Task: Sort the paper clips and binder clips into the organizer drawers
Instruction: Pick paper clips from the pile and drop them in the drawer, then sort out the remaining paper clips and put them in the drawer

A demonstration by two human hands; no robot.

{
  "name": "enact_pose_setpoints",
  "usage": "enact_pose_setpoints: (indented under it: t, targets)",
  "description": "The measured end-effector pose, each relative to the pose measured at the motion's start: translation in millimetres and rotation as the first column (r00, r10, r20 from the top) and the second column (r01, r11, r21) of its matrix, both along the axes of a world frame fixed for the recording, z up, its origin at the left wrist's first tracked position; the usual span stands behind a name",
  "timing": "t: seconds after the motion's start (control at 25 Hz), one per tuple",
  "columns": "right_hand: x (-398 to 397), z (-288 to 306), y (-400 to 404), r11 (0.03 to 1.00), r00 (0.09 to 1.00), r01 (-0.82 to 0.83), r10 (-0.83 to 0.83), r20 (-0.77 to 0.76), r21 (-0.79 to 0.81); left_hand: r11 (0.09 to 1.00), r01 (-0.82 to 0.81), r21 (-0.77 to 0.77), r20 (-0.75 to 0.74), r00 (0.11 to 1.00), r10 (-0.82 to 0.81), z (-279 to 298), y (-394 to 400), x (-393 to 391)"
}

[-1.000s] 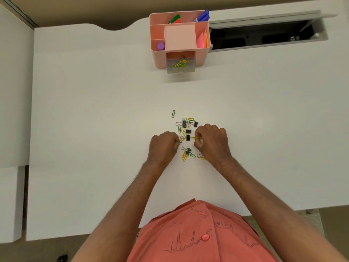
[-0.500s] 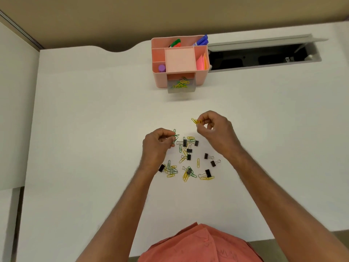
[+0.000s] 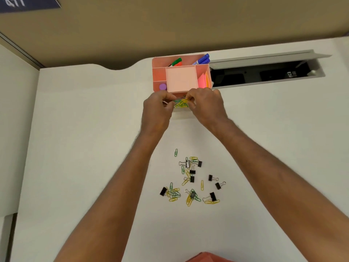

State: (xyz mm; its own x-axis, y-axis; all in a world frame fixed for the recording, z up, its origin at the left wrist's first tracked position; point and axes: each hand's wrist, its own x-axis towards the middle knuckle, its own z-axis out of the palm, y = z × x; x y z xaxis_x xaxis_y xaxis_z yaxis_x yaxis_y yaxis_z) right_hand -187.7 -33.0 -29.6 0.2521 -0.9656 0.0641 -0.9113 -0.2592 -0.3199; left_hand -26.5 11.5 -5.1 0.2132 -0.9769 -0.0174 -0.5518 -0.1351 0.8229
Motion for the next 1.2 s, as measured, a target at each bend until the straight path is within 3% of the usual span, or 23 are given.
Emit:
enact_pose_setpoints:
  t: [0.36, 0.52, 0.6, 0.84, 1.0, 1.2]
  targets:
    - [-18.2, -16.1, 25.6, 0.992, 0.968, 0.095, -0.074, 0.239, -0.078, 0.977, 0.213, 0.002, 0.359, 0.912, -0.2, -22.8, -38.2, -16.8]
    - [-25.1, -23.2, 54.5, 0.984, 0.927, 0.17, -0.14, 0.349, -0.057, 0.976, 0.179, -0.122, 0.269, 0.953, -0.141, -32.7, -12.5, -13.6]
    - [-28.5, -29.0, 78.1, 0.985, 0.916, 0.174, -0.165, 0.366, 0.008, 0.983, 0.148, -0.109, 0.217, 0.968, -0.122, -44.4, 18.1, -12.4]
    - [-40.8, -57.4, 154.2, 0.933, 0.986, -0.042, -0.019, 0.165, 0.358, 0.939, 0.211, 0.271, 0.23, 0.933, -0.276, -92.2, 114.1, -5.6]
    - [-45.2, -60.1, 170.3, 0.937, 0.996, -0.083, 0.071, 0.048, 0.339, 0.912, 0.254, 0.323, 0.277, 0.896, -0.348, -93.0, 129.7, -11.5]
    - [-42.4, -62.4, 172.4, 0.956, 0.997, -0.06, 0.073, -0.035, 0.287, 0.883, 0.281, 0.376, 0.232, 0.894, -0.383, -92.3, 143.6, -11.1]
